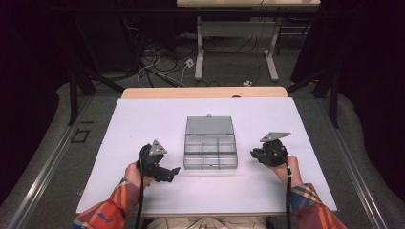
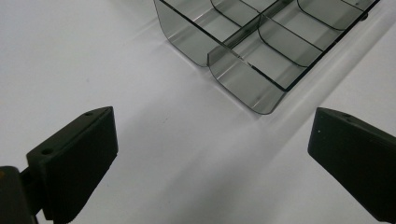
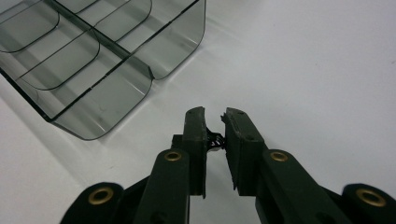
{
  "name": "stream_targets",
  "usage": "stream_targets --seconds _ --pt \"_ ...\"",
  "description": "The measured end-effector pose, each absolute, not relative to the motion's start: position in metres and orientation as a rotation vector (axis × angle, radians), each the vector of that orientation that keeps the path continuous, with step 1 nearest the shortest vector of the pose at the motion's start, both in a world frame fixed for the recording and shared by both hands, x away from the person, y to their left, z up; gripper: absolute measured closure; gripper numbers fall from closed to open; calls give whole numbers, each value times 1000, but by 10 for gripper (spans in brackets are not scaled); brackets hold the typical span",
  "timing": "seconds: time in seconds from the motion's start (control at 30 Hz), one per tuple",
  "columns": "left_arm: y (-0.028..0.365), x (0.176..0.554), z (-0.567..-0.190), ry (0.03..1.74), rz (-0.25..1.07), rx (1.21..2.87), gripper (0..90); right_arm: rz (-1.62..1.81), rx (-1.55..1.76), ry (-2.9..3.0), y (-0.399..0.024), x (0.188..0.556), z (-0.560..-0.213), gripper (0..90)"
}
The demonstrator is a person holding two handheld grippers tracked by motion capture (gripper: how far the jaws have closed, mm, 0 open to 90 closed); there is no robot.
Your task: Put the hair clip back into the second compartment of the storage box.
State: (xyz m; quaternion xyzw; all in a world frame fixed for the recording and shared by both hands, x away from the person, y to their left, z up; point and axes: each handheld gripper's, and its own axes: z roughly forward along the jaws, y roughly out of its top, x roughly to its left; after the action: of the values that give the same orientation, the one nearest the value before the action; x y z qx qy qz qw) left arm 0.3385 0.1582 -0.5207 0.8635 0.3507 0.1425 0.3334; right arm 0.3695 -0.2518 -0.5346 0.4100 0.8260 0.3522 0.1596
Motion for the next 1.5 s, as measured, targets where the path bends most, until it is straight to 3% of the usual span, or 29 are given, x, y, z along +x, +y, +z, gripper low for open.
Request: stream_targets --seconds 1.5 --pt "158 339 -522 917 381 2257 18 1105 1084 2301 -230 359 -519 792"
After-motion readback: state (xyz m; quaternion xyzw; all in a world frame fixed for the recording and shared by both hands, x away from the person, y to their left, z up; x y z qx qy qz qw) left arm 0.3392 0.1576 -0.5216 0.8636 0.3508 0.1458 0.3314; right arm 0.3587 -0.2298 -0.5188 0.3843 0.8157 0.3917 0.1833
